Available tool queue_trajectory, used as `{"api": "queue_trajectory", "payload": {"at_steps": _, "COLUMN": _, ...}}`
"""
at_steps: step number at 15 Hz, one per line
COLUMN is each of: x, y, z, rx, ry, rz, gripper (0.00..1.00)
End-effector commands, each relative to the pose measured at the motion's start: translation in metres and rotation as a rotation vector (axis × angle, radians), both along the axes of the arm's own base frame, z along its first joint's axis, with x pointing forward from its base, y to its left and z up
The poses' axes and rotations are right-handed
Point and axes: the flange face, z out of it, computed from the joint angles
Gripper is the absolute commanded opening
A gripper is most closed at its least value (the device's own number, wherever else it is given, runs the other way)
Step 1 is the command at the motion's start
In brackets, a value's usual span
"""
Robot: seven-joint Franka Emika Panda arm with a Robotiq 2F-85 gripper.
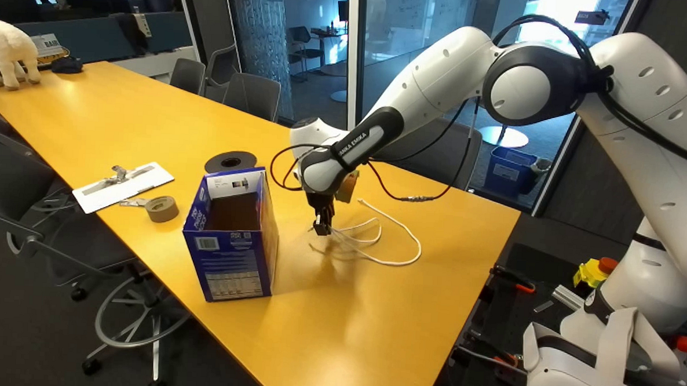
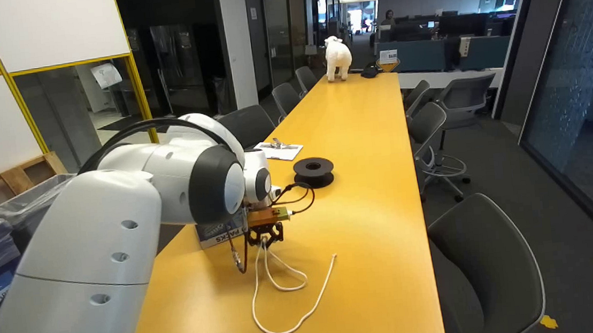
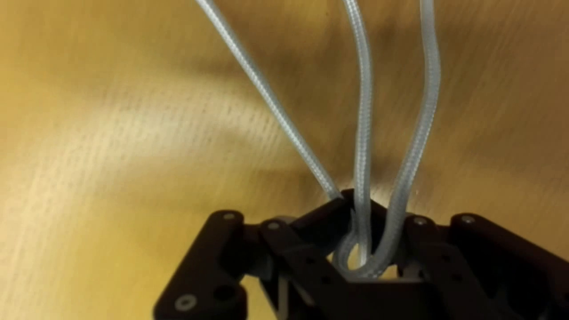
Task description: Put the strings inside the blue box.
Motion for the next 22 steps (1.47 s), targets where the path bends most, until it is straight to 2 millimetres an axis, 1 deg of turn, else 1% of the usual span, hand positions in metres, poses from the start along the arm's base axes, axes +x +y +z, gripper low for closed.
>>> {"api": "queue_trajectory", "payload": {"at_steps": 1, "x": 0.009, "y": -0.018, "z": 0.066, "rx": -0.014, "ry": 0.022, "rz": -0.062, "gripper": 0.06}}
{"api": "queue_trajectory", "payload": {"at_steps": 4, "x": 0.019, "y": -0.023, "z": 0.134, "rx": -0.029, "ry": 0.017, "rz": -0.114, "gripper": 0.06}}
{"api": "queue_trajectory", "payload": {"at_steps": 6, "x": 0.026, "y": -0.019, "z": 0.178, "rx": -0.035, "ry": 0.000, "rz": -0.151, "gripper": 0.06}}
{"api": "queue_trajectory", "payload": {"at_steps": 8, "x": 0.033, "y": -0.011, "z": 0.219, "rx": -0.040, "ry": -0.033, "rz": -0.192, "gripper": 0.06}}
{"api": "queue_trajectory", "payload": {"at_steps": 10, "x": 0.038, "y": 0.004, "z": 0.252, "rx": -0.047, "ry": -0.070, "rz": -0.220, "gripper": 0.06}}
{"api": "queue_trajectory", "payload": {"at_steps": 11, "x": 0.040, "y": 0.015, "z": 0.268, "rx": -0.046, "ry": -0.094, "rz": -0.231, "gripper": 0.07}}
{"api": "queue_trajectory", "payload": {"at_steps": 13, "x": 0.043, "y": 0.037, "z": 0.294, "rx": -0.041, "ry": -0.141, "rz": -0.252, "gripper": 0.07}}
{"api": "queue_trajectory", "payload": {"at_steps": 16, "x": 0.048, "y": 0.078, "z": 0.330, "rx": -0.009, "ry": -0.266, "rz": -0.299, "gripper": 0.06}}
{"api": "queue_trajectory", "payload": {"at_steps": 18, "x": 0.047, "y": 0.104, "z": 0.350, "rx": 0.002, "ry": -0.323, "rz": -0.322, "gripper": 0.07}}
{"api": "queue_trajectory", "payload": {"at_steps": 19, "x": 0.046, "y": 0.115, "z": 0.358, "rx": 0.001, "ry": -0.354, "rz": -0.327, "gripper": 0.08}}
{"api": "queue_trajectory", "payload": {"at_steps": 20, "x": 0.045, "y": 0.126, "z": 0.364, "rx": 0.003, "ry": -0.384, "rz": -0.331, "gripper": 0.07}}
{"api": "queue_trajectory", "payload": {"at_steps": 21, "x": 0.045, "y": 0.138, "z": 0.369, "rx": 0.001, "ry": -0.416, "rz": -0.333, "gripper": 0.08}}
{"api": "queue_trajectory", "payload": {"at_steps": 22, "x": 0.044, "y": 0.147, "z": 0.372, "rx": 0.001, "ry": -0.441, "rz": -0.329, "gripper": 0.07}}
